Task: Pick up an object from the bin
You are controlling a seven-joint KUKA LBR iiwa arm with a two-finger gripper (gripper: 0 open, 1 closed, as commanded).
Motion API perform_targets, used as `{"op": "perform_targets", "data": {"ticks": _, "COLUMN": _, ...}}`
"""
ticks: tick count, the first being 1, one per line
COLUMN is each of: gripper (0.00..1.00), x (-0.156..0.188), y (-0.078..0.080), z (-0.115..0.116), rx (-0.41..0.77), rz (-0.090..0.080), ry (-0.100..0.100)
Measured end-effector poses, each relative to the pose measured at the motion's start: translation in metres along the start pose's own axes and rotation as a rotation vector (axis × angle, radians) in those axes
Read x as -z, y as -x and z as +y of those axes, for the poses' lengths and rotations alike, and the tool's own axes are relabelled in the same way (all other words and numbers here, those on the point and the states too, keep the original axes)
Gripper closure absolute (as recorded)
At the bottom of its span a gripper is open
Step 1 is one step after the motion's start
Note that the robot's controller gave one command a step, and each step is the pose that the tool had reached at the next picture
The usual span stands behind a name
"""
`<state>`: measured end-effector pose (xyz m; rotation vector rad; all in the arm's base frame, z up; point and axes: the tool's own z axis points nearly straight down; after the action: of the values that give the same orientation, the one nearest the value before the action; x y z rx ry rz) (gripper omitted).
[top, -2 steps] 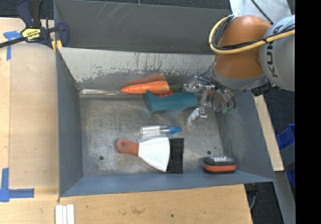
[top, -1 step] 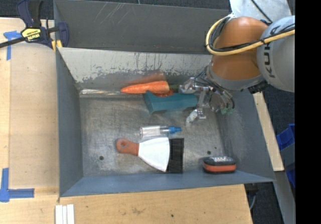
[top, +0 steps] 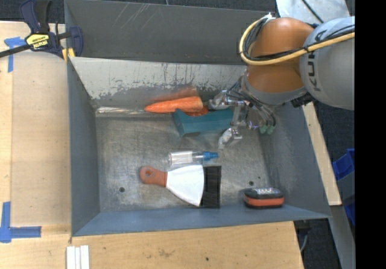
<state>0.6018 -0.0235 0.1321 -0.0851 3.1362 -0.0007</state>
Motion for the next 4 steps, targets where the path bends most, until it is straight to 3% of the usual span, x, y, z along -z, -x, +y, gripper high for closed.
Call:
{"op": "perform_targets", "data": {"ticks": 1, "gripper": 0.00, "x": -0.002, "y": -0.022, "z": 0.007, "rx": -0.054, "rz": 0.001, "ry": 0.001}}
{"op": "perform_targets", "data": {"ticks": 2, "gripper": 0.00, "x": 0.007, "y": -0.041, "z": 0.032, "rx": 0.199, "rz": 0.004, "ry": 0.000}}
{"op": "perform_targets", "data": {"ticks": 3, "gripper": 1.00, "x": 0.001, "y": -0.111, "z": 0.047, "rx": 0.130, "rz": 0.003, "ry": 0.001}}
{"op": "perform_targets", "data": {"ticks": 4, "gripper": 1.00, "x": 0.001, "y": -0.111, "z": 0.047, "rx": 0.130, "rz": 0.003, "ry": 0.001}}
